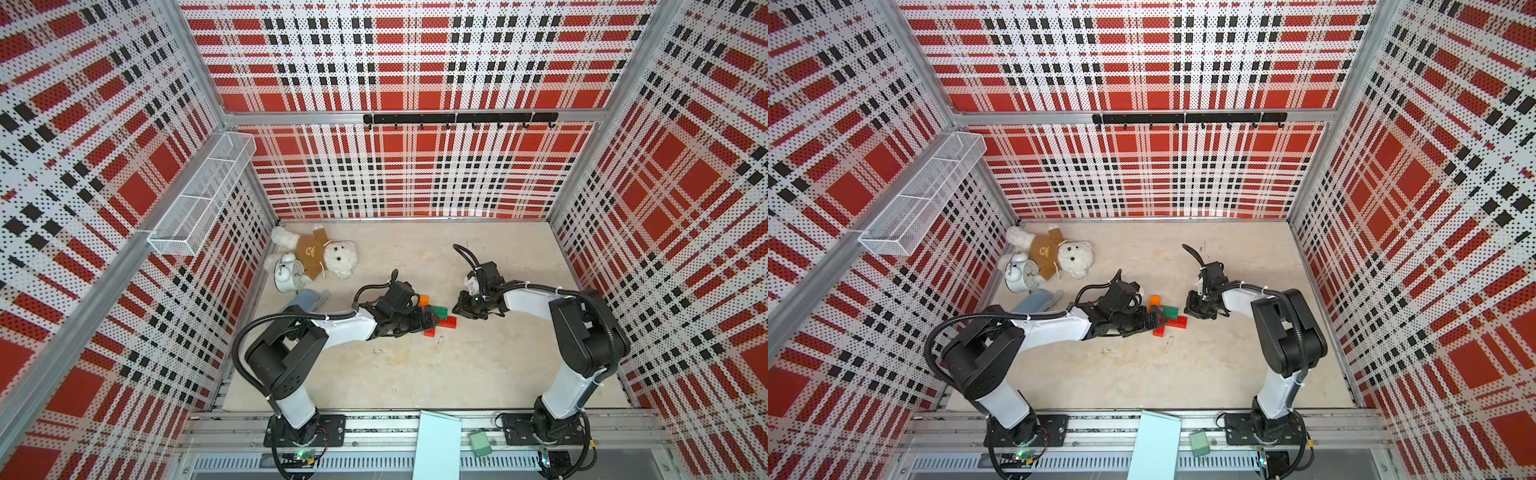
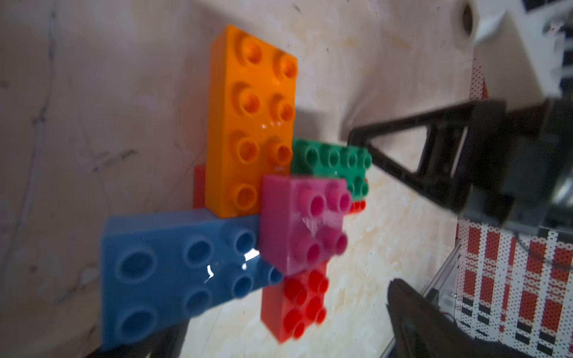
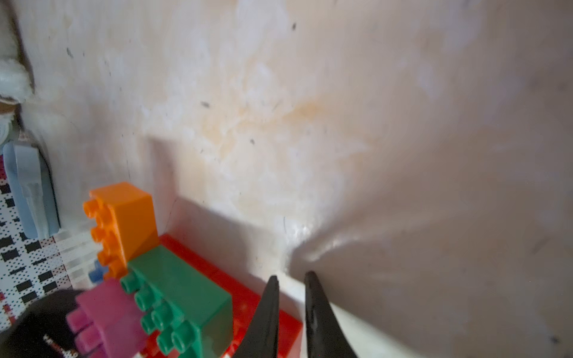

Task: Assemble a small pinwheel with lego
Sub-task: Adjust the lego brick at the center of the board.

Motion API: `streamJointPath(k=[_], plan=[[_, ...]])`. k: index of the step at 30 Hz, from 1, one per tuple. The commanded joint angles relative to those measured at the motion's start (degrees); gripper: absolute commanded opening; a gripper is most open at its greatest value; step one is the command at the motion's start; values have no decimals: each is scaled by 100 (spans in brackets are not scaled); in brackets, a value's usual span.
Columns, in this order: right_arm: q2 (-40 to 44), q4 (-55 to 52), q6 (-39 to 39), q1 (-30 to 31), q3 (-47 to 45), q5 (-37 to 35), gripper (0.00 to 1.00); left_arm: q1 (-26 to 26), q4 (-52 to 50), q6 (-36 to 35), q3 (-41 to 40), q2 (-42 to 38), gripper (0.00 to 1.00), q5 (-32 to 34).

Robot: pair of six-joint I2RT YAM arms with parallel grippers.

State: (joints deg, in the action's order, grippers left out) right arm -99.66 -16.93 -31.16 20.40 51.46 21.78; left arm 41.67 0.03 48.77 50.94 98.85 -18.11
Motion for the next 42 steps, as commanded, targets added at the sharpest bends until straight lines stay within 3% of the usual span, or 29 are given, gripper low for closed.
streamJointPath(k=[1, 8, 16, 21, 24, 33, 42], plan=[[347, -41, -295, 284, -541, -220, 19, -153, 81, -186, 351, 308, 99, -329], [826, 594, -1140, 1028, -1218, -331, 19, -270, -62, -445, 764, 680, 99, -662], [1030, 310, -1259, 1026, -1093, -755, 20, -458, -337, -618, 667, 357, 99, -562], [1361, -9, -1236, 989, -938, -882, 26, -729, -463, -733, 686, 156, 99, -721], [1358, -269, -1146, 964, -782, -952, 27, -853, -1021, -899, 919, 128, 99, -651], [1125, 55, -1266, 1047, -1063, -882, 25, -584, -976, -516, 566, -463, 100, -505], [899, 279, -1423, 1312, -1033, -767, 25, -609, -847, -523, 950, 223, 99, -500]])
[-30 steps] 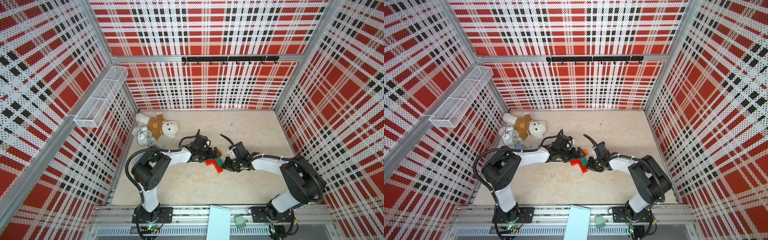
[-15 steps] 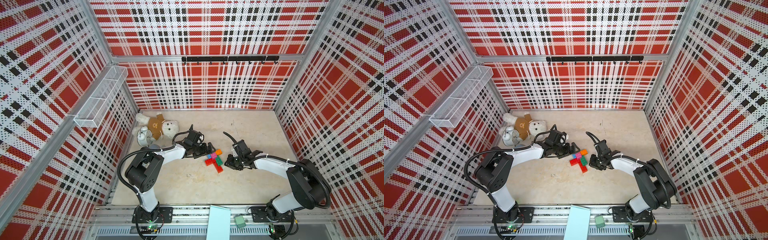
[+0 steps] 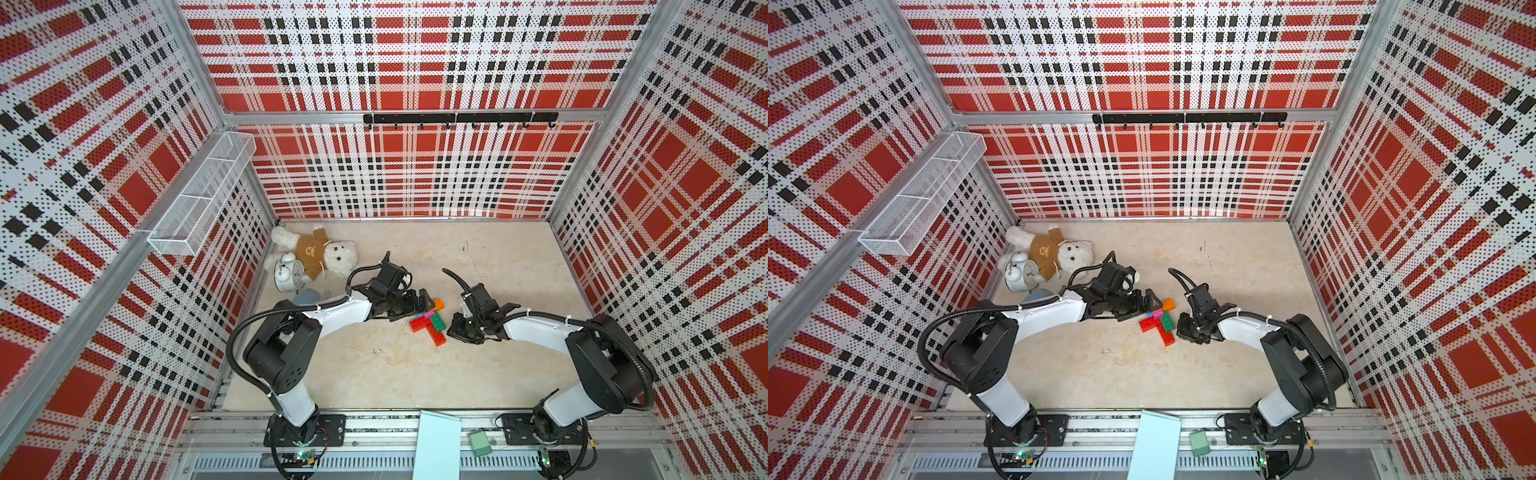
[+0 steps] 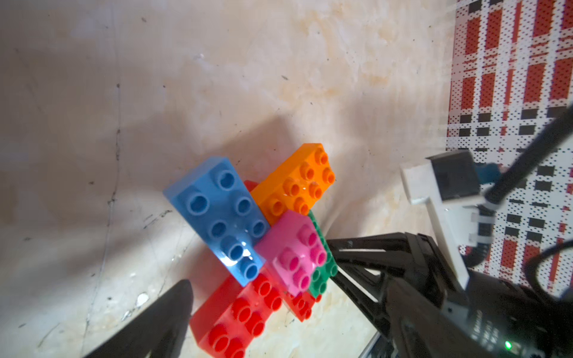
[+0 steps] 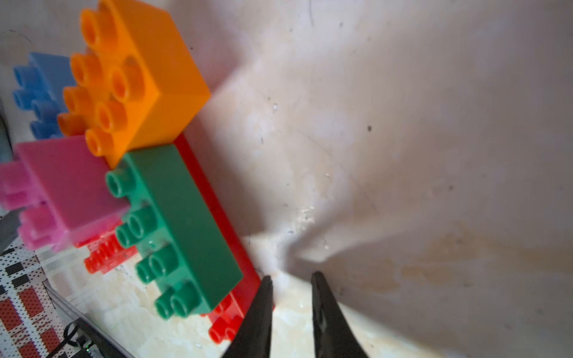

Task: Assemble a small pinwheel with lego
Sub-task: Adjust the lego brick at the center of the board.

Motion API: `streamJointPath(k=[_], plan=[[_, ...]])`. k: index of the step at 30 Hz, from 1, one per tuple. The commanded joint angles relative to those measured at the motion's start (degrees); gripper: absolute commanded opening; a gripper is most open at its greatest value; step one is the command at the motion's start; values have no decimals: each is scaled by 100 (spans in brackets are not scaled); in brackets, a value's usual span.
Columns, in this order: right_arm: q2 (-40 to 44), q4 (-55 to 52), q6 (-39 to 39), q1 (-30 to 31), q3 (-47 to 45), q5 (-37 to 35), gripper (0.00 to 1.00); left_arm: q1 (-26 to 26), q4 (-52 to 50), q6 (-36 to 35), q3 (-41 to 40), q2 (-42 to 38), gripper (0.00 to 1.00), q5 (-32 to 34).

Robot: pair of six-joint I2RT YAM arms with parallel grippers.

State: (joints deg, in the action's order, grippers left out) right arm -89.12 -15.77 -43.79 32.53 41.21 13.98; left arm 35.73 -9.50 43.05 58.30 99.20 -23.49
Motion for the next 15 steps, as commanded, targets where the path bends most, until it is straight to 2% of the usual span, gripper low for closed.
streamJointPath(k=[1, 9, 13, 15], plan=[[-178, 203, -187, 135, -11, 34, 25, -5, 151, 63, 255, 249, 99, 7], [-76, 434, -450, 308, -140, 93, 25, 138, 247, 29, 756, 582, 100, -122], [124, 256, -441, 234, -105, -126, 26, 120, 269, 63, 729, 660, 99, -121], [315, 132, -408, 30, -118, -150, 31, 50, 240, 77, 510, 485, 99, 32]])
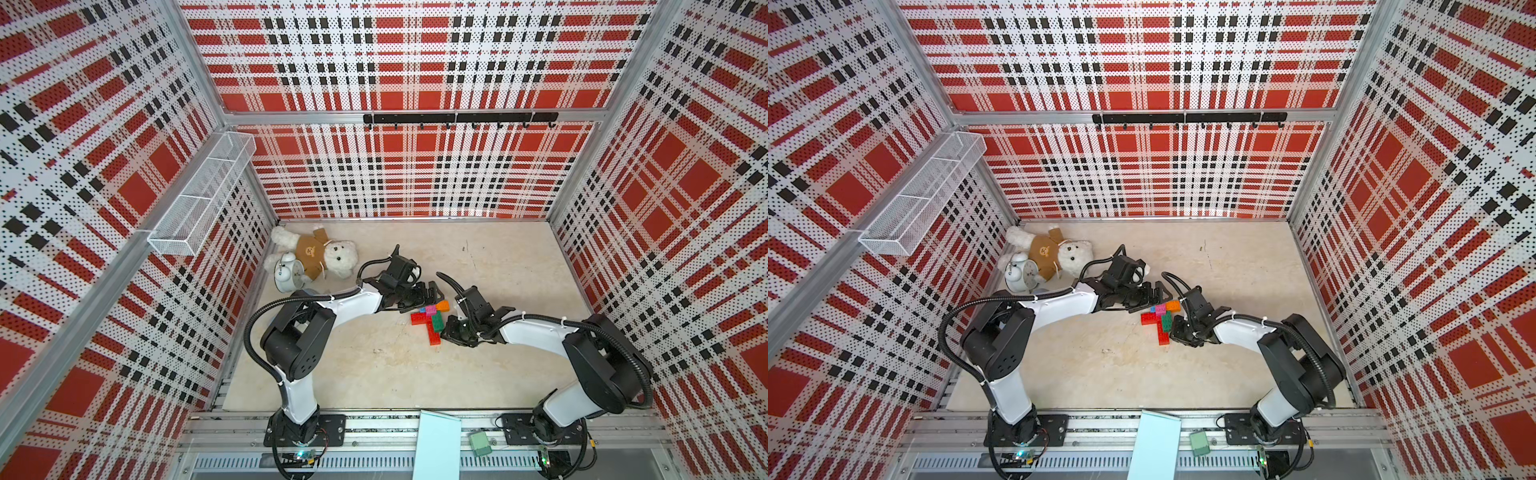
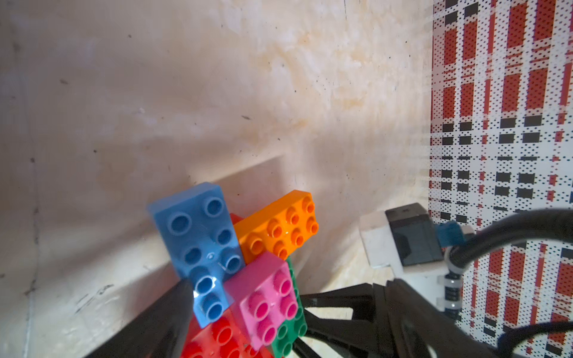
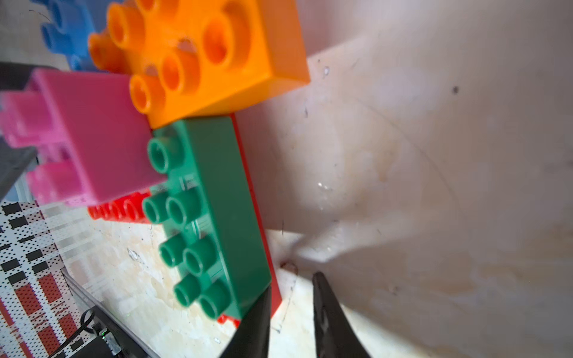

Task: Assemble a small pinwheel with lego
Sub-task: Adjust the lego brick at the center of the board, then reset both arms

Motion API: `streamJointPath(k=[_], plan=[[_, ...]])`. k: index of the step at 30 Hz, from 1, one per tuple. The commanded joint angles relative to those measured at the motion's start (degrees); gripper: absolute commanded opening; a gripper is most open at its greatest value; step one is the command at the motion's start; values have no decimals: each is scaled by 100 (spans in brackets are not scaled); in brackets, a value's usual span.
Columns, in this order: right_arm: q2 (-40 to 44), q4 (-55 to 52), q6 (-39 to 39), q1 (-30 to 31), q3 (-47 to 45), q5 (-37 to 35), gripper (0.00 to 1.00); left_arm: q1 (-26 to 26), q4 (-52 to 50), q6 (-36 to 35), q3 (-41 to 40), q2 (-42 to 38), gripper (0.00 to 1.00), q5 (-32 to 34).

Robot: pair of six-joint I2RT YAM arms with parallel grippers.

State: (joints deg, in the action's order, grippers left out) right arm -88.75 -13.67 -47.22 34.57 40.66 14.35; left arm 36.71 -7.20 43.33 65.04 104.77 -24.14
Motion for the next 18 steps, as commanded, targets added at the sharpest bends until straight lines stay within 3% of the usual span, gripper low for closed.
streamJointPath(k=[1, 4, 8, 10, 11, 13, 15, 18], plan=[[413, -227, 33, -302, -36, -229, 32, -99, -36, 25, -278, -213, 99, 164], [1241, -775, 453, -763, 83, -712, 49, -227, -624, -440, -491, -1012, 99, 640], [2304, -1424, 1313, -1536, 548, -1435, 100, -341, -1259, -1125, -695, -2375, 100, 2073], [2688, -1419, 1859, -1945, 681, -1581, 100, -531, -1135, -1225, -960, -2987, 99, 2713], [2917, -1244, 2122, -2089, 653, -1824, 100, -621, -1103, -1231, -1146, -3344, 99, 3385], [3299, -966, 2517, -2139, 530, -2985, 100, -764, -814, -1314, -1616, -3882, 99, 4626], [3572, -281, 2791, -2155, 97, -4300, 100, -806, 338, -1991, -2548, -4370, 99, 5894], [3619, 2669, 4308, -2223, -1341, -4410, 100, -962, 3000, -3288, -4217, -4760, 99, 6688]])
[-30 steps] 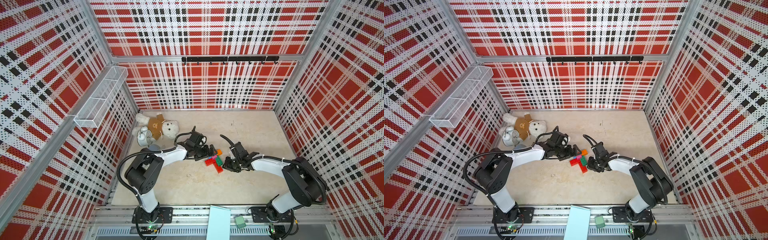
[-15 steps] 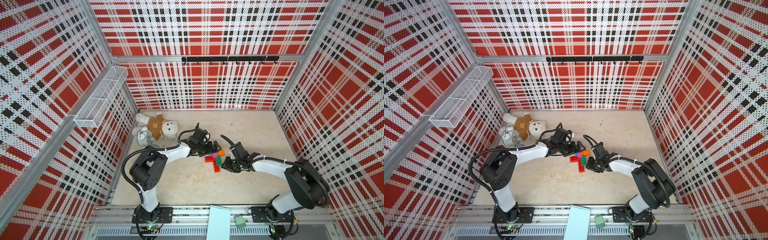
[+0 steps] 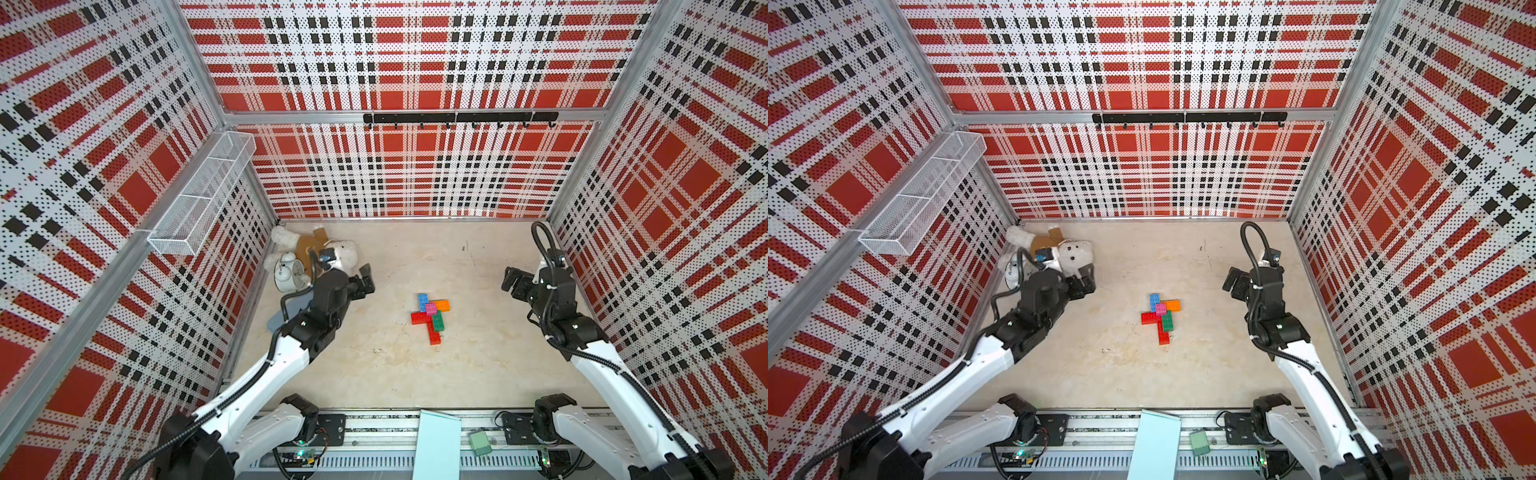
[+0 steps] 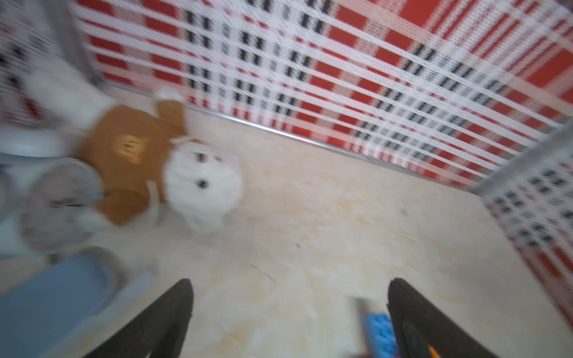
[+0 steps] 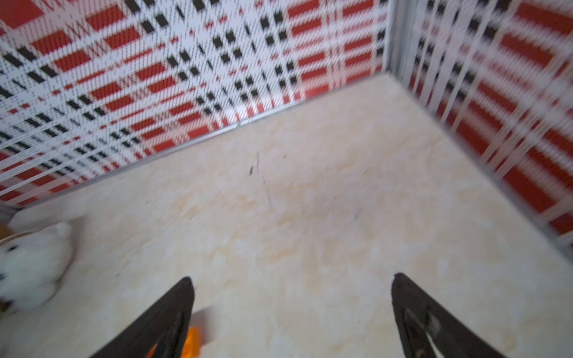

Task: Assemble a small pinwheel with lego
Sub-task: Reset both arms

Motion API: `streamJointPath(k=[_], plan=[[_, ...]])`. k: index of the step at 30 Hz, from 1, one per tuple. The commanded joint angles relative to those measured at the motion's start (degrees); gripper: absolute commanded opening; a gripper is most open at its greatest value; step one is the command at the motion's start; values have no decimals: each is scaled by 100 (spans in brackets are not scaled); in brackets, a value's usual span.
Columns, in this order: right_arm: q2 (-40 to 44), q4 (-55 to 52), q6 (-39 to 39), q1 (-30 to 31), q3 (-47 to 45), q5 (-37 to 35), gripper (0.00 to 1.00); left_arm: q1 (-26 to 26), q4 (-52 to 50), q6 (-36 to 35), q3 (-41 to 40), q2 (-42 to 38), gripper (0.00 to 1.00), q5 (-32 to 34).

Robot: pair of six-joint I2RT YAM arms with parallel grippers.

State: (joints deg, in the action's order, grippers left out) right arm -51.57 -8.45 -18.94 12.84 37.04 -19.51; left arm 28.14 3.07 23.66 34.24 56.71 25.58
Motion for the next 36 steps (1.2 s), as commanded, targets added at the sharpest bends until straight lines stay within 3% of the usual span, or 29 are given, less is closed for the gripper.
streamJointPath(k=[1, 2, 3, 4, 6, 10, 12, 14, 16, 17, 18, 21, 23, 24, 27, 36], plan=[[-196, 2737, 1626, -104, -1300, -847, 100, -211, 2545, -1687, -1496, -1, 99, 1784], [-382, 3393, 1682, -186, -1577, -698, 100, -407, 3037, -1639, -1731, -1, 100, 2188], [-557, 3675, 1704, -243, -1719, -626, 100, -612, 2864, -1335, -1733, -46, 99, 2396], [-741, 3804, 1712, -296, -1788, -648, 100, -885, 2430, -1043, -1644, -124, 99, 2181], [-1190, 3879, 1806, -369, -1758, -721, 100, -1355, 2172, -1100, -1557, -221, 99, 1423], [-2344, 5358, 1894, -606, -1876, -411, 100, -1621, 2620, -1570, -1718, 290, 99, 1456], [-3059, 6028, 2122, -652, -1749, -422, 100, -1885, 4014, -1670, -2109, 1051, 99, 1166], [-3489, 6196, 2084, -731, -1595, -250, 100, -2032, 6109, -2054, -2467, 1944, 100, 673], [-3778, 6127, 1965, -950, -1502, 356, 100, -2206, 6587, -2145, -2327, 2732, 99, 112], [-3941, 6311, 1963, -994, -1493, 462, 100, -2338, 7116, -2288, -2242, 3156, 99, -486], [-4039, 6673, 2038, -994, -1587, 463, 100, -2369, 7107, -2327, -2247, 3238, 99, -862], [-3966, 6399, 1906, -1003, -1535, 307, 100, -2398, 6476, -2299, -1762, 3493, 99, -781], [-3922, 6300, 1891, -1003, -1524, 304, 100, -2322, 4909, -2357, -1194, 3233, 100, -881], [-3894, 6280, 1892, -1003, -1539, 291, 100, -2128, 4816, -2505, -1133, 3239, 100, -512], [-3935, 6389, 1920, -1003, -1560, 331, 100, -1889, 5745, -2759, -1356, 3472, 100, -235], [-3966, 6445, 1960, -1001, -1556, 314, 100, -1968, 5462, -2718, -1302, 3391, 99, -531]])
